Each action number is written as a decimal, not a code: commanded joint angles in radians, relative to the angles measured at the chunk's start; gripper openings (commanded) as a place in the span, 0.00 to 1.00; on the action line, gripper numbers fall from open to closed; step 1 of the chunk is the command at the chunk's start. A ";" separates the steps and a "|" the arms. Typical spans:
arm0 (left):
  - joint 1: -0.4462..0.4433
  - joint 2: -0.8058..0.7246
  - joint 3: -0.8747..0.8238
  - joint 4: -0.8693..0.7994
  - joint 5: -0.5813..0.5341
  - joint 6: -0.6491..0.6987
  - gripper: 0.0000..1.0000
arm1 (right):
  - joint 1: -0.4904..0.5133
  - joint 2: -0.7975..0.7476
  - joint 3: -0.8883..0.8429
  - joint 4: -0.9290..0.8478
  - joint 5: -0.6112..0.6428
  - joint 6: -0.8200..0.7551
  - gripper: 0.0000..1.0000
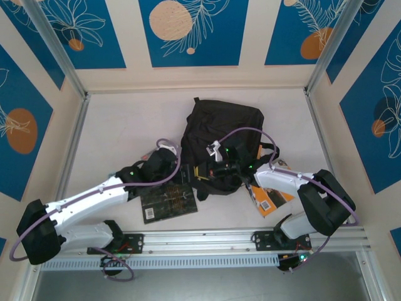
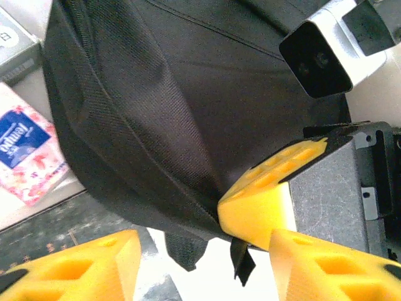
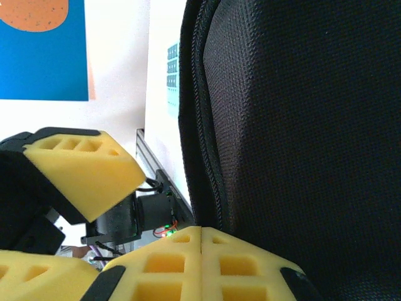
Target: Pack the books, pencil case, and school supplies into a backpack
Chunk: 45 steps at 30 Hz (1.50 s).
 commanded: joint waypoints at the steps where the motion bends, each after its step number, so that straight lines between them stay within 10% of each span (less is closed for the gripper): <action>1: 0.009 0.014 -0.032 0.089 0.042 -0.016 0.52 | 0.006 -0.013 -0.021 0.012 -0.009 0.011 0.00; 17: 0.009 0.084 -0.028 0.161 0.072 0.002 0.33 | 0.002 -0.004 -0.023 0.022 -0.017 0.019 0.00; 25: 0.009 0.121 0.018 0.129 0.045 0.057 0.00 | 0.002 -0.002 -0.021 0.007 -0.017 0.015 0.00; 34: 0.009 0.038 0.022 0.025 -0.039 0.099 0.00 | -0.012 -0.100 0.023 -0.245 0.145 -0.078 0.01; 37: 0.010 0.007 0.022 -0.009 -0.053 0.108 0.00 | -0.024 -0.201 0.074 -0.481 0.344 -0.099 0.31; 45: 0.011 0.014 0.093 -0.098 -0.054 0.159 0.00 | -0.074 -0.449 0.089 -0.808 0.566 -0.029 0.49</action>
